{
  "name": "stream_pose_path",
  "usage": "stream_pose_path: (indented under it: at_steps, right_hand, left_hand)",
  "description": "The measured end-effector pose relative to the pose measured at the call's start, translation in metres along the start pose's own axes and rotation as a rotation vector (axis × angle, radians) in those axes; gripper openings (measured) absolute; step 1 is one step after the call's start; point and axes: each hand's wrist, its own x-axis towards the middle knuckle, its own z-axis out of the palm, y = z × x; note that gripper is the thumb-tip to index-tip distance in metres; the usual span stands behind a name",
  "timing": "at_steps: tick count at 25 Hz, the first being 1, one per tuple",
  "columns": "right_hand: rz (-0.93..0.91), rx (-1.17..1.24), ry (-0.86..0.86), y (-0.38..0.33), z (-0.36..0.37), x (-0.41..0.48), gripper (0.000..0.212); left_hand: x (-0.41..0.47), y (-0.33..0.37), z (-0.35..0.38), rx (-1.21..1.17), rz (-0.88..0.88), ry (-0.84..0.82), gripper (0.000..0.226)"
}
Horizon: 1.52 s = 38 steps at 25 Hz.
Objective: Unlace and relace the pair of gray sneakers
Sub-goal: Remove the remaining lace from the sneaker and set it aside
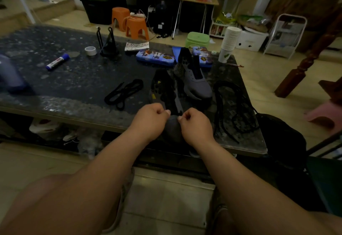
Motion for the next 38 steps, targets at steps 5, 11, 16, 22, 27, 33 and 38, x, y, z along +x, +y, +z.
stream_pose_path:
  at_steps: [5,11,16,22,27,33,38]
  right_hand:
    - [0.007,-0.047,0.078,-0.005,0.004,-0.009,0.019]
    - [0.020,0.140,0.013,-0.008,-0.015,-0.011,0.017]
    - [0.210,0.784,-0.244,0.006,-0.031,-0.015,0.010]
    - [0.229,0.707,-0.249,0.009,-0.025,-0.001,0.018]
    - [0.105,0.237,-0.140,0.000,-0.015,0.012,0.031]
    - [-0.010,0.092,-0.147,-0.002,-0.014,0.028,0.033]
    - [0.108,0.386,-0.225,0.006,-0.023,0.025,0.027]
  left_hand:
    - [-0.030,-0.007,-0.002,-0.201,-0.060,-0.252,0.031]
    - [0.003,-0.018,0.017,0.109,-0.070,0.020,0.039]
    - [0.019,-0.017,0.023,0.249,-0.074,0.118,0.035]
    - [0.010,-0.018,0.009,-0.008,-0.060,0.107,0.021]
    - [0.014,-0.019,0.012,0.040,-0.087,0.131,0.031]
    - [0.020,-0.024,0.018,0.092,-0.081,0.074,0.029]
    - [0.026,-0.023,0.018,0.163,-0.053,0.135,0.028]
